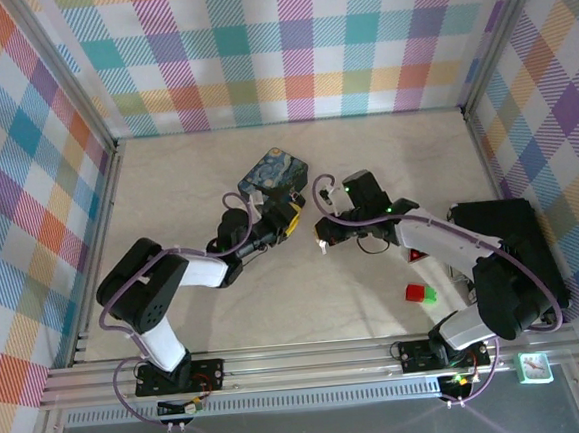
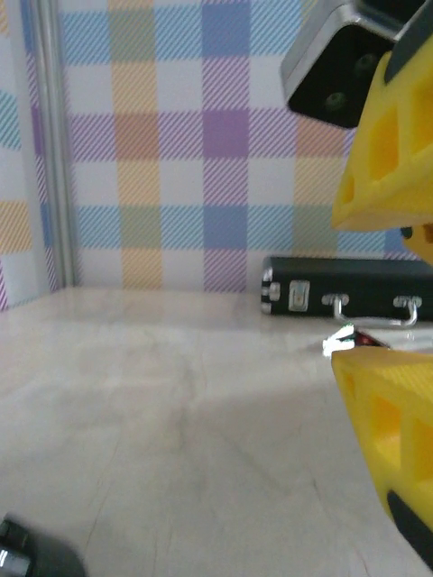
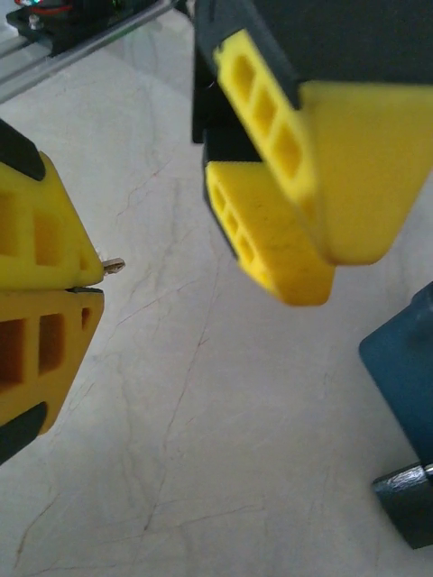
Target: Unlock the padlock with the key
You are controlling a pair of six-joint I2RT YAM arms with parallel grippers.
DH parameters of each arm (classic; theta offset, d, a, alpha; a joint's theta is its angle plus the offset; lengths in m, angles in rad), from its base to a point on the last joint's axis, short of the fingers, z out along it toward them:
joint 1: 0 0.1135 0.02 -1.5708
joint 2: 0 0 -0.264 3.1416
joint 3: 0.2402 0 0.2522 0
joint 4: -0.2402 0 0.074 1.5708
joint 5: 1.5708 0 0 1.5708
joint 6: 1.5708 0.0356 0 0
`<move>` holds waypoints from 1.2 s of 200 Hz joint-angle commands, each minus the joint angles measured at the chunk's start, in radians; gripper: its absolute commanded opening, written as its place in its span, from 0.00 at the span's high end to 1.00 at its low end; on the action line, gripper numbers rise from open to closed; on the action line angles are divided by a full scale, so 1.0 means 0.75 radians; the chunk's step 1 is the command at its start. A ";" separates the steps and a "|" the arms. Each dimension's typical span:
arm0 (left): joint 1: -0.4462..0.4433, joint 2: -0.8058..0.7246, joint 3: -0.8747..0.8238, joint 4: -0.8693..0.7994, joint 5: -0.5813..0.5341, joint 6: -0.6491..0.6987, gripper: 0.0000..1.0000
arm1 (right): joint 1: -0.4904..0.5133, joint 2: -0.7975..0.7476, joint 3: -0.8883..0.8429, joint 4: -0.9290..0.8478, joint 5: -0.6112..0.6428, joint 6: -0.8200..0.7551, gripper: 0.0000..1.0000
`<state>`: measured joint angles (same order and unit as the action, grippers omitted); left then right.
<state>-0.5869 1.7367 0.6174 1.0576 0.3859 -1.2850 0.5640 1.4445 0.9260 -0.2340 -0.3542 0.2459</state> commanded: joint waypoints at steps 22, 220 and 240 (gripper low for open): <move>-0.037 0.049 -0.016 0.293 0.042 -0.076 0.63 | -0.059 -0.014 0.028 0.109 -0.154 0.039 1.00; -0.017 -0.129 -0.017 -0.326 -0.128 0.179 0.48 | -0.038 0.181 -0.129 0.219 0.063 0.303 1.00; -0.017 -0.165 0.012 -0.421 -0.143 0.230 0.47 | -0.016 0.215 -0.134 0.171 0.147 0.308 1.00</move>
<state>-0.6094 1.6600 0.6006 0.8837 0.3138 -1.1992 0.5262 1.5867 0.8299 -0.0834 -0.3275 0.4416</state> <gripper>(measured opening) 0.523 0.063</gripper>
